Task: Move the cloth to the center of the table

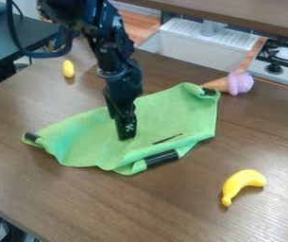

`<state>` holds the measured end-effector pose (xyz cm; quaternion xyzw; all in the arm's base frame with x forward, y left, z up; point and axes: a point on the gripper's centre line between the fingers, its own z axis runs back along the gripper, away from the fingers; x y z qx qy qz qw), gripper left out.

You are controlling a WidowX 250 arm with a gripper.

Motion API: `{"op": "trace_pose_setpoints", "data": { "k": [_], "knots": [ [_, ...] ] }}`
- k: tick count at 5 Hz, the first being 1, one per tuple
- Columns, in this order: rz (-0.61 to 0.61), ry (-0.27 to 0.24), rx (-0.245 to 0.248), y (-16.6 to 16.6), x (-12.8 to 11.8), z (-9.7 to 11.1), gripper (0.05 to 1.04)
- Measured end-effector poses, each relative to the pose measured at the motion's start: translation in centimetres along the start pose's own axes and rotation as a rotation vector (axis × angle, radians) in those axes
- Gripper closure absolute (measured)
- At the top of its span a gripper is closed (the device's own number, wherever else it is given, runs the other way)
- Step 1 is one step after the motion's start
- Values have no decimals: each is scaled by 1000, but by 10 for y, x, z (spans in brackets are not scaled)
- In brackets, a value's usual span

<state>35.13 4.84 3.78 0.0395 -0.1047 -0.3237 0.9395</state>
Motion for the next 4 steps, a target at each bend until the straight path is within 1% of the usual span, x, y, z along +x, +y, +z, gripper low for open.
{"op": "trace_pose_setpoints", "data": {
  "k": [1, 4],
  "knots": [
    [12, -4, 12, 14, 0, 0, 83],
    [79, 14, 33, 49, -14, -3, 83]
  ]
}}
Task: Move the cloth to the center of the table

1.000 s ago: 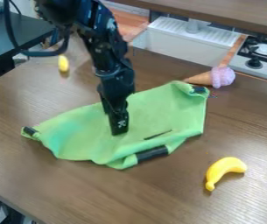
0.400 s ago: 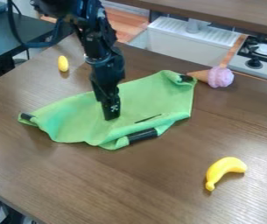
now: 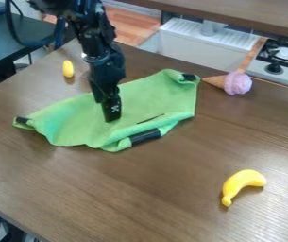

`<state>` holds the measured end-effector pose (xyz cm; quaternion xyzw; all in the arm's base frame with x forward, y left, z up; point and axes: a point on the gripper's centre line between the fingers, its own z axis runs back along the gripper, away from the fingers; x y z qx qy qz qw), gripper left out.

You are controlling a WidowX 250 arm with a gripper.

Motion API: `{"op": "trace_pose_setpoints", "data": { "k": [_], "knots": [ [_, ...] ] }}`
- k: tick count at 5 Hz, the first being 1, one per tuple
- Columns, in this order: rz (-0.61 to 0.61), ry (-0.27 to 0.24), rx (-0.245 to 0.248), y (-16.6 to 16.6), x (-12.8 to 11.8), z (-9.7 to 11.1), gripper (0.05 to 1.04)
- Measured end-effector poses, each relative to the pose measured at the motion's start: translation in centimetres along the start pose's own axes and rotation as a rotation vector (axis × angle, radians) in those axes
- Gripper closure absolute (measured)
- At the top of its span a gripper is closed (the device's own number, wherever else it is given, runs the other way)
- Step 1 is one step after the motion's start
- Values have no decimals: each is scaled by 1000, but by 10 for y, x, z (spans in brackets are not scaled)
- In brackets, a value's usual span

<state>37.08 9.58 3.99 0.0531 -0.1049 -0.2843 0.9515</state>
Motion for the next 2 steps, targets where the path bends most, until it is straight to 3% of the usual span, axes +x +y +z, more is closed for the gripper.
{"op": "trace_pose_setpoints", "data": {
  "k": [2],
  "knots": [
    [29, -3, 27, 20, -4, 0, 83]
  ]
}}
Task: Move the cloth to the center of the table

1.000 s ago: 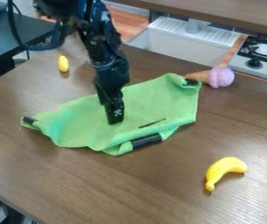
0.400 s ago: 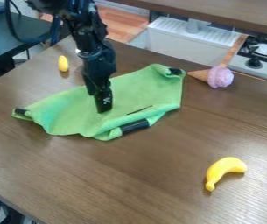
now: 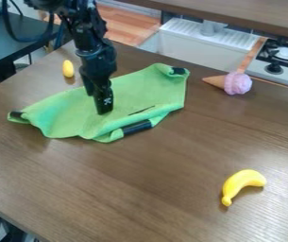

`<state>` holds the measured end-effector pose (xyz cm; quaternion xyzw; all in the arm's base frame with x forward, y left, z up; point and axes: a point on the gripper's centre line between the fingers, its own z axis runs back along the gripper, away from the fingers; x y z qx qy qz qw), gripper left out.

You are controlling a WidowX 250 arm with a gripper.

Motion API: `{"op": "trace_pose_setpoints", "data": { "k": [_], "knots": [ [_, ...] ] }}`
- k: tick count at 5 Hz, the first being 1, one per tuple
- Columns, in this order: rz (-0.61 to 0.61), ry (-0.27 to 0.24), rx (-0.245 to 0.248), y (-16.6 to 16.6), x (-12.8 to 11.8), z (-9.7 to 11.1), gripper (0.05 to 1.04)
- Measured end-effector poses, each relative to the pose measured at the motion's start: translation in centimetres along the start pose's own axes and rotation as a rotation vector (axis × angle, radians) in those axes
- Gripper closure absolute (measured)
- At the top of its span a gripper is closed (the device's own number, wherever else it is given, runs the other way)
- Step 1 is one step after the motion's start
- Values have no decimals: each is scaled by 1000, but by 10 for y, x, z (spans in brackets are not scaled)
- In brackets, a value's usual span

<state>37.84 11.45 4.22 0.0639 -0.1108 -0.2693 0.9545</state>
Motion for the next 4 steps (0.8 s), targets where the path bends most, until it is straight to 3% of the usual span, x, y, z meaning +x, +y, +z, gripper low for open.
{"op": "trace_pose_setpoints", "data": {
  "k": [1, 4],
  "knots": [
    [1, -4, -10, -2, 0, -1, 83],
    [-112, -19, -129, -62, 3, 0, 83]
  ]
}}
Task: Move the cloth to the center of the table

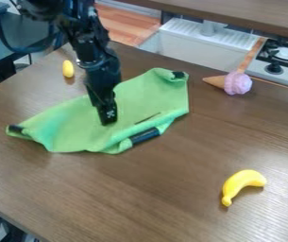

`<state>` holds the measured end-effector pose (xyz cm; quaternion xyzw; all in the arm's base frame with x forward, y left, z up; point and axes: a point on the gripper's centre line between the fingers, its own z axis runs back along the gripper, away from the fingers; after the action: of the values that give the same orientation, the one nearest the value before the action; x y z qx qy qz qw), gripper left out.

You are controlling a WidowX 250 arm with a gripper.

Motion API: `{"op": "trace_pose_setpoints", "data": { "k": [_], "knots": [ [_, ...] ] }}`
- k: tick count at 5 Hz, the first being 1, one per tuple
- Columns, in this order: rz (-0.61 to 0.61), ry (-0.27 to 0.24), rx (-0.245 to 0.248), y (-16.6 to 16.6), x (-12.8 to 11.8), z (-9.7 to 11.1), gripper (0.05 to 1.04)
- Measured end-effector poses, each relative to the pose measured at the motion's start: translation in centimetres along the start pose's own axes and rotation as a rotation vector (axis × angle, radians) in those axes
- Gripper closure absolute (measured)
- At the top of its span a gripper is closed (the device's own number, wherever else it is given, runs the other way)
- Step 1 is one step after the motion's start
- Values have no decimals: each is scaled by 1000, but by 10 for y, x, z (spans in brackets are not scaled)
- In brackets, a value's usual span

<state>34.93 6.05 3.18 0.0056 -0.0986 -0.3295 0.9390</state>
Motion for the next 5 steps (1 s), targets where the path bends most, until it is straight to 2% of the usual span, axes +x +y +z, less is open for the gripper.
{"op": "trace_pose_setpoints", "data": {
  "k": [3, 5],
  "knots": [
    [-241, -33, -66, -79, 4, 5, 83],
    [-364, -53, -101, -116, -5, 10, 83]
  ]
}}
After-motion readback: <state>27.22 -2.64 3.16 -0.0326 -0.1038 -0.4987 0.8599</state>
